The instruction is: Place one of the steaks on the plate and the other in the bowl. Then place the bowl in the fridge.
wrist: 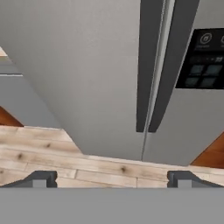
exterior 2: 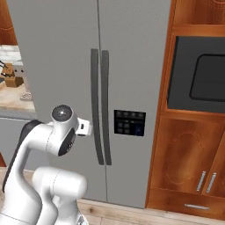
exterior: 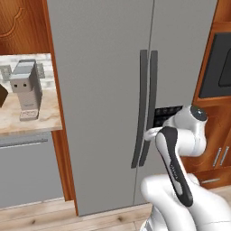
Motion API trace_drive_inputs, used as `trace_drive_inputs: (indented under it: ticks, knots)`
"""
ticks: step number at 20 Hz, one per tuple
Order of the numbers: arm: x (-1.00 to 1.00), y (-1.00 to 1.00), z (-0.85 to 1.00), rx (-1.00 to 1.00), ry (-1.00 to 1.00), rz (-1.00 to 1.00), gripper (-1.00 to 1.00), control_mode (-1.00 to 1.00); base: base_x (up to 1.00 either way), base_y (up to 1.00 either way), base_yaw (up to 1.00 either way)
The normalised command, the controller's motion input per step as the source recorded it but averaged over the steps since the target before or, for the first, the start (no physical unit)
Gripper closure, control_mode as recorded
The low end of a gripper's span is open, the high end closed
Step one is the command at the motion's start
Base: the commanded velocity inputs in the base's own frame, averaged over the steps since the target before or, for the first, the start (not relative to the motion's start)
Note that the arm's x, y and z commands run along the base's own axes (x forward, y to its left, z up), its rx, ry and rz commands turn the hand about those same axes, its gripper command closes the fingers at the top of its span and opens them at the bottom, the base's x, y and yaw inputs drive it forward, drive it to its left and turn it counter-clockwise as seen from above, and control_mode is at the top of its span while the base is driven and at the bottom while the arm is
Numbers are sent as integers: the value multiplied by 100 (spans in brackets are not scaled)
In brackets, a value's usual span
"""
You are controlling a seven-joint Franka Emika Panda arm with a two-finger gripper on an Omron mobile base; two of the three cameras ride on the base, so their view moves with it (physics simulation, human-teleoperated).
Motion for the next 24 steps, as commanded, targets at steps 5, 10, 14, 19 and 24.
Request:
trace_drive_inputs:
  ticks: [5, 10, 14, 19, 24]
  knots:
    - [3, 14, 32, -5, 0, -13, -100, -100, 0, 0, 0]
    - [19, 0, 28, 0, 1, -12, -100, -100, 0, 0, 0]
    - [27, 0, 25, 0, 2, -7, -100, -100, 0, 0, 0]
    - [41, 0, 25, 0, 3, -3, -100, -100, 0, 0, 0]
    - [34, 0, 9, 0, -1, 0, -100, -100, 0, 0, 0]
